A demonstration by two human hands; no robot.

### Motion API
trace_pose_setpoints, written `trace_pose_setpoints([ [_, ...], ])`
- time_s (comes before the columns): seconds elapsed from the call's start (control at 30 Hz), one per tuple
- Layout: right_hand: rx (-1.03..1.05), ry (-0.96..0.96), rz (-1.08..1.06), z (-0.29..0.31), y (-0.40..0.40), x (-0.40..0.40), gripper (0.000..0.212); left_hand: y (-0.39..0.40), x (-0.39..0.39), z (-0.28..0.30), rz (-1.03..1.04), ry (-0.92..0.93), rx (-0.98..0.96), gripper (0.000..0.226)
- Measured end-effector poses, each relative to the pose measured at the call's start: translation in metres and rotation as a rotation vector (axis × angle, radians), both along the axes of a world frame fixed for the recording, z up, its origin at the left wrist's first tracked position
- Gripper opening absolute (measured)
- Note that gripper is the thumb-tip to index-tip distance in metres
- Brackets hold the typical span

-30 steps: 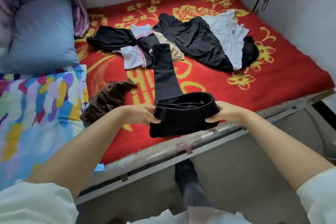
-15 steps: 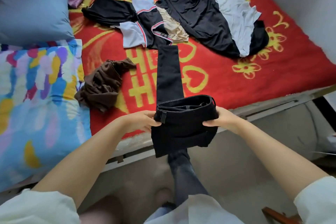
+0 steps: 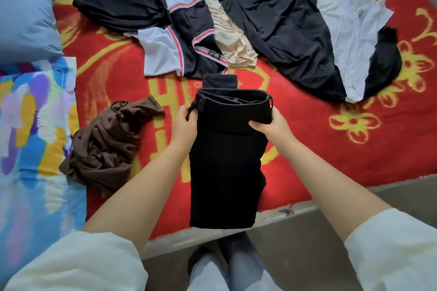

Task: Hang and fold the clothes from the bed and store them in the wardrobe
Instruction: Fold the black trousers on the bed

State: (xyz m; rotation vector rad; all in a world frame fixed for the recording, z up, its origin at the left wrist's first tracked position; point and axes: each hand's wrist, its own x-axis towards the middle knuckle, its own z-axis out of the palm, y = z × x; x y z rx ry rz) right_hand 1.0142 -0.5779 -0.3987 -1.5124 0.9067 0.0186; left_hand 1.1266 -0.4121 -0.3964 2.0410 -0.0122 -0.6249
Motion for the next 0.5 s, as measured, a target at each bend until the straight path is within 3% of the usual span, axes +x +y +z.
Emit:
trace_pose_setpoints([
  [0.23, 0.045, -0.017, -0.042, -0.043, -0.043, 0.073, 0.026, -0.046, 0.071, -0.052, 0.045, -0.117, -0.01, 0.02],
  [0.33, -0.002, 0.007, -0.047, -0.068, -0.06, 0.103, 0.04, -0.067, 0.103, -0.071, 0.037, -0.128, 0.035, 0.013],
  [0.43, -0.172, 0.214, 0.103, -0.111, -0.07, 0.109, 0.069, -0.076, 0.119, -0.111, 0.01, 0.004, 0.135, 0.054],
  [0.5, -0.164, 0.365, 0.166, -0.141, -0.058, 0.083, 0.069, -0.068, 0.098, -0.141, 0.0, 0.119, 0.244, 0.061],
])
